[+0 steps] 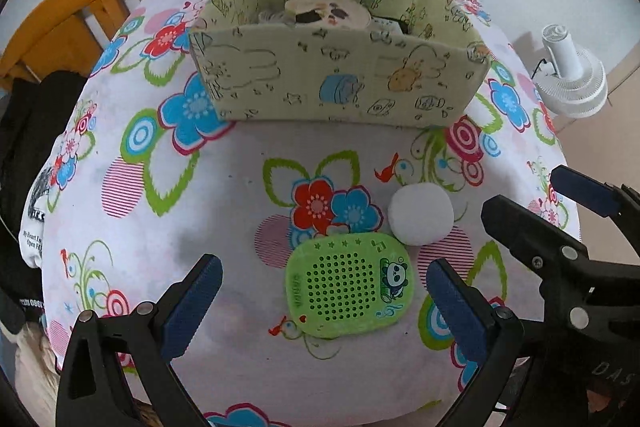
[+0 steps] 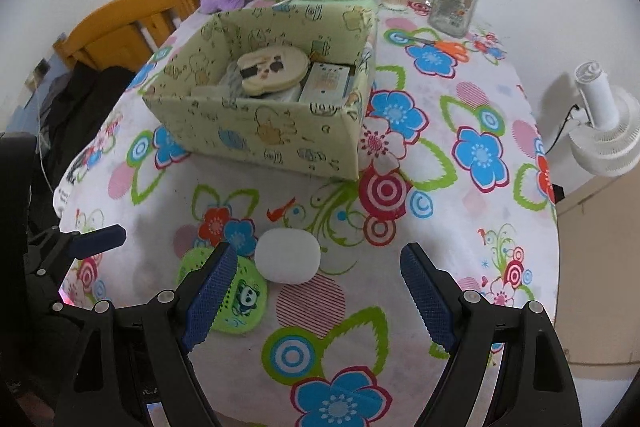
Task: Organize rigid objects
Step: 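Withdraw both open tools from the box toward the green speaker and white puff, then grasp green panda speaker with left tool while right tool grasps white puff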
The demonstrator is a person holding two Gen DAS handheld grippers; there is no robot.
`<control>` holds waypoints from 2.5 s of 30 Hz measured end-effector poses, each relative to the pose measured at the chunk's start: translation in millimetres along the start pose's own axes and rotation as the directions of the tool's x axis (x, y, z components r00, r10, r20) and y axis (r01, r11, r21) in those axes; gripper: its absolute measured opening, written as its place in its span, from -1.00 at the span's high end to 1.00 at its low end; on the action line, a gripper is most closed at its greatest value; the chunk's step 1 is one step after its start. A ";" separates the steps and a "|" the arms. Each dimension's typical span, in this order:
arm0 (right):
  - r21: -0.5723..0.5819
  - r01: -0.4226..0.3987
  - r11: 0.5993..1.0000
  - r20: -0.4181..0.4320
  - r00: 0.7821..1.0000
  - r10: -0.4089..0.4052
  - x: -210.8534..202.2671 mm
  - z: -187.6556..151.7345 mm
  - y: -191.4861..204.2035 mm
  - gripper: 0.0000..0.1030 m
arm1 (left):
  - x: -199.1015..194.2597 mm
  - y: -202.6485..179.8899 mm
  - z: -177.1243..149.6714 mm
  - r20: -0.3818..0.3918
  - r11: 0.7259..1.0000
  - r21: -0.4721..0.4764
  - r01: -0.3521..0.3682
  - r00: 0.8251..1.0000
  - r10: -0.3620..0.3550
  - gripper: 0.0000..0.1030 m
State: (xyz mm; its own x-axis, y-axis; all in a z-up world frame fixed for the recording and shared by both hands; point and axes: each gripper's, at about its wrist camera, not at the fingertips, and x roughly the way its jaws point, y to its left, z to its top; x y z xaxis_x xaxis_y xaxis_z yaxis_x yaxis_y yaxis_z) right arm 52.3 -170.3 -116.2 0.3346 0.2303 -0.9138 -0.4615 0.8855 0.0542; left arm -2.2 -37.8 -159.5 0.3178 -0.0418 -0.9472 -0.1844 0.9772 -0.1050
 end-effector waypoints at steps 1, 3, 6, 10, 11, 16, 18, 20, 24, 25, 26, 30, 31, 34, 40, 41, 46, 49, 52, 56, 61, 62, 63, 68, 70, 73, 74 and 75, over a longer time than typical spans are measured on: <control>0.000 -0.003 1.000 -0.005 1.000 0.003 2.7 -1.4 -1.5 -0.67 | 1.6 -1.5 -0.7 -0.001 1.000 0.004 -0.003 1.000 0.003 -0.99; 0.002 -0.008 1.000 -0.014 1.000 0.008 6.4 -2.7 -4.4 -0.67 | 6.6 -5.4 -2.7 -0.007 1.000 0.015 -0.013 1.000 0.013 -0.99; 0.000 0.001 1.000 -0.025 1.000 -0.001 12.8 -6.4 -7.6 -0.67 | 13.3 -9.5 -4.9 -0.015 1.000 0.017 -0.020 1.000 0.020 -0.99; -0.003 -0.002 1.000 -0.043 0.999 0.002 23.1 -11.3 -11.9 -0.67 | 24.9 -11.4 -7.4 -0.043 1.000 -0.003 -0.013 0.999 0.013 -0.99; -0.002 -0.003 1.000 -0.047 0.999 0.003 25.3 -12.5 -12.8 -0.67 | 27.7 -11.9 -7.8 -0.052 1.000 -0.007 -0.012 0.999 0.011 -0.99; -0.002 -0.004 1.000 -0.066 0.998 0.004 34.0 -17.2 -16.9 -0.67 | 36.6 -13.6 -12.1 -0.065 1.000 -0.019 -0.020 0.998 0.019 -0.99; -0.003 -0.004 1.000 -0.075 0.997 0.004 37.9 -18.9 -18.2 -0.67 | 39.7 -14.2 -13.4 -0.070 1.000 -0.022 -0.022 0.997 0.020 -0.99; -0.002 -0.005 1.000 -0.081 0.997 0.005 41.1 -20.0 -19.2 -0.67 | 42.9 -15.1 -13.7 -0.075 0.999 -0.024 -0.022 0.997 0.020 -0.99; -0.003 -0.008 1.000 -0.093 0.996 0.007 46.1 -22.2 -20.1 -0.67 | 50.4 -15.4 -15.5 -0.085 0.999 -0.036 -0.029 0.996 0.026 -0.99; -0.004 -0.008 1.000 -0.096 0.995 0.008 47.3 -22.9 -20.5 -0.67 | 52.7 -15.2 -16.0 -0.089 0.999 -0.041 -0.034 0.996 0.030 -0.99; -0.004 -0.009 1.000 -0.099 0.995 0.009 48.2 -23.3 -21.0 -0.67 | 54.3 -14.8 -16.7 -0.090 0.998 -0.047 -0.040 0.995 0.036 -0.99; -0.002 -0.007 1.000 -0.108 0.994 0.007 51.5 -25.1 -23.3 -0.67 | 58.3 -20.6 -18.0 -0.075 0.998 -0.033 -0.061 0.995 0.059 -0.99; -0.002 -0.007 1.000 -0.110 0.994 0.006 52.2 -25.5 -23.8 -0.67 | 59.6 -23.5 -18.1 -0.072 0.997 -0.023 -0.074 0.995 0.072 -0.99; 0.002 -0.007 1.000 -0.116 0.993 0.007 54.5 -25.9 -25.7 -0.67 | 63.8 -31.8 -20.0 -0.055 0.995 0.001 -0.101 0.993 0.101 -0.99; 0.004 -0.007 1.000 -0.125 0.992 0.007 58.0 -25.3 -26.8 -0.67 | 65.2 -32.8 -21.2 -0.068 0.994 -0.029 -0.108 0.992 0.106 -1.00; 0.005 -0.008 1.000 -0.124 0.992 0.009 58.2 -25.3 -26.7 -0.67 | 65.2 -32.3 -21.0 -0.075 0.993 -0.032 -0.109 0.991 0.107 -1.00; -0.004 -0.013 1.000 -0.125 0.992 0.013 58.2 -24.6 -23.0 -0.67 | 61.1 -32.4 -18.8 -0.068 0.994 -0.022 -0.111 0.992 0.110 -0.85; -0.004 -0.016 1.000 -0.126 0.992 0.015 58.7 -23.3 -19.9 -0.67 | 58.8 -32.4 -16.6 -0.075 0.995 -0.018 -0.097 0.993 0.096 -0.84; -0.011 -0.020 1.000 -0.124 0.992 0.018 58.4 -21.7 -16.0 -0.67 | 56.5 -29.4 -15.6 -0.076 0.995 -0.022 -0.100 0.992 0.098 -0.84; -0.014 -0.030 0.999 -0.123 0.992 0.028 59.6 -18.8 -9.4 -0.67 | 53.4 -24.3 -15.1 -0.071 0.994 -0.020 -0.110 0.992 0.108 -0.84; -0.011 -0.039 0.999 -0.121 0.992 0.037 61.4 -15.6 1.4 -0.67 | 49.4 -17.4 -10.2 -0.061 0.993 -0.008 -0.120 0.991 0.119 -0.84; -0.010 -0.039 0.999 -0.120 0.992 0.037 61.7 -15.2 3.2 -0.67 | 48.6 -16.0 -9.1 -0.059 0.992 -0.005 -0.123 0.991 0.122 -0.84; -0.004 -0.040 0.999 -0.118 0.992 0.039 62.1 -14.5 4.7 -0.67 | 47.7 -15.3 -8.1 -0.055 0.992 0.002 -0.127 0.990 0.127 -0.84; 0.015 -0.035 0.999 -0.113 0.993 0.036 65.2 -11.5 10.4 -0.67 | 46.2 -9.7 -1.3 -0.048 0.992 0.033 -0.124 0.991 0.126 -0.84; 0.027 -0.031 0.999 -0.111 0.993 0.034 66.9 -10.9 12.4 -0.67 | 47.4 -5.8 1.1 -0.046 0.992 0.047 -0.121 0.991 0.123 -0.84; 0.047 -0.026 0.999 -0.110 0.993 0.031 69.8 -9.2 15.2 -0.67 | 46.6 3.4 1.3 -0.046 0.992 0.063 -0.113 0.992 0.116 -0.84; 0.055 -0.023 0.998 -0.108 0.994 0.029 70.6 -8.7 15.9 -0.67 | 46.6 3.8 1.6 -0.045 0.991 0.068 -0.111 0.992 0.115 -0.84; 0.062 -0.019 0.998 -0.106 0.994 0.025 71.4 -8.3 16.8 -0.67 | 46.8 4.9 2.6 -0.045 0.991 0.078 -0.107 0.993 0.111 -0.84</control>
State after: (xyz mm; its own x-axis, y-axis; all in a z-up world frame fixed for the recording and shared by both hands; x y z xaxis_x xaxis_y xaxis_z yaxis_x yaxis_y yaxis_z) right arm 61.6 -142.3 -184.0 0.2339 0.2083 -0.9497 -0.4158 0.9044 0.0960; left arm 14.2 -34.5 -203.6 0.2531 0.0576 -0.9657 -0.1447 0.9892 0.0210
